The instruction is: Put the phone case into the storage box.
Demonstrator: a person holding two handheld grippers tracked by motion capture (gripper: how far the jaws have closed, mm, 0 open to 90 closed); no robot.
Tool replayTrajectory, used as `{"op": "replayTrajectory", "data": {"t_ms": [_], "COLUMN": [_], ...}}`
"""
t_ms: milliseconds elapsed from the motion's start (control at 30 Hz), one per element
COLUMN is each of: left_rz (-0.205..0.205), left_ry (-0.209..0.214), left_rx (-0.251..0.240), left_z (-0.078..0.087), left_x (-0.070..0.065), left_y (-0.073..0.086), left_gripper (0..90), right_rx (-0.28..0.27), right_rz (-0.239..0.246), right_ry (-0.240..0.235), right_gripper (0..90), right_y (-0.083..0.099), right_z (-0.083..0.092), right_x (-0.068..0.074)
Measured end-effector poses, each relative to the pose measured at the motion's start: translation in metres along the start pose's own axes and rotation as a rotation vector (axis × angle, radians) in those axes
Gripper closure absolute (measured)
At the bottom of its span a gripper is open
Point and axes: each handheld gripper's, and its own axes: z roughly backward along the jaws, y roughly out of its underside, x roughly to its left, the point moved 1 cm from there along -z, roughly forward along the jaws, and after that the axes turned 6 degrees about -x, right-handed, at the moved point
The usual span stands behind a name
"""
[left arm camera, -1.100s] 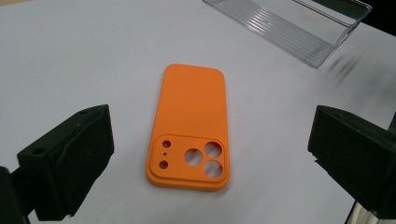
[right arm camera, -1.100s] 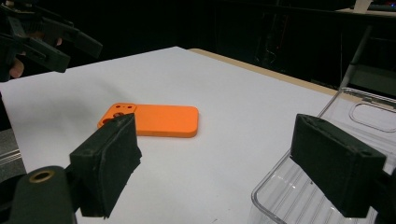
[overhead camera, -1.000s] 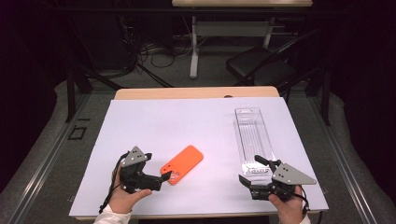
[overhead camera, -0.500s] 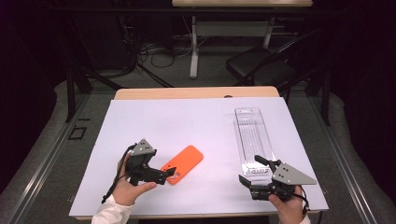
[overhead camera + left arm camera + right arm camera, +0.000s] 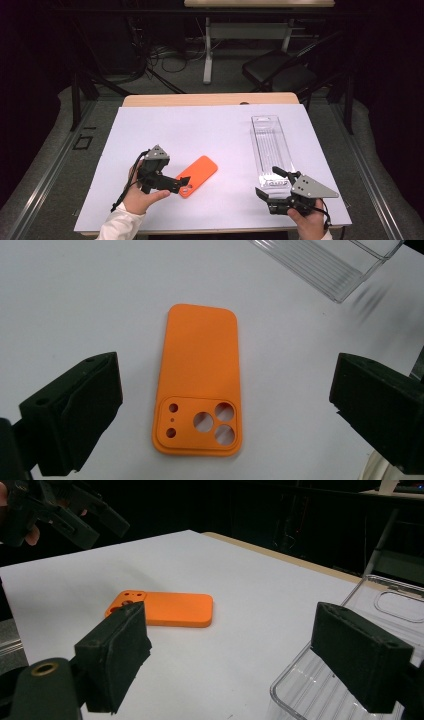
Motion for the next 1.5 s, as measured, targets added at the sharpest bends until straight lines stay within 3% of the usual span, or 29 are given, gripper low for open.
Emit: {"op": "replayTrajectory", "data": {"t_ms": [300,567,967,1167,1500], "left_rz": [0.013,-0.002,-0.017,-0.024,-0.03], "left_ry": [-0.008,-0.016,-0.021,-0.038,-0.017], "left_rx": [0.018,0.049,0.134,0.152,0.172], "left_z": [-0.005,-0.012,-0.03,-0.039,-0.062], "left_x": [0.003,0.006,0.007,0.008,0.009], "left_y": [-0.004,-0.007,-0.008,-0.009,-0.003], "left_gripper": [0.6,0.5,0.6,0.6,0.6], "right_rx": [-0.001,0.001,0.006,0.006,0.006], "right_rz": [0.0,0.001,0.003,0.0,0.001], "right_ry": [-0.002,-0.005,-0.007,-0.008,-0.009], "right_gripper": [14.5,14.5,14.5,14.4,14.5], "right_y": [0.0,0.001,0.001,0.001,0.001], "right_z": [-0.001,-0.001,-0.001,-0.001,-0.001], "right_x": [0.0,0.0,0.0,0.0,0.0]}}
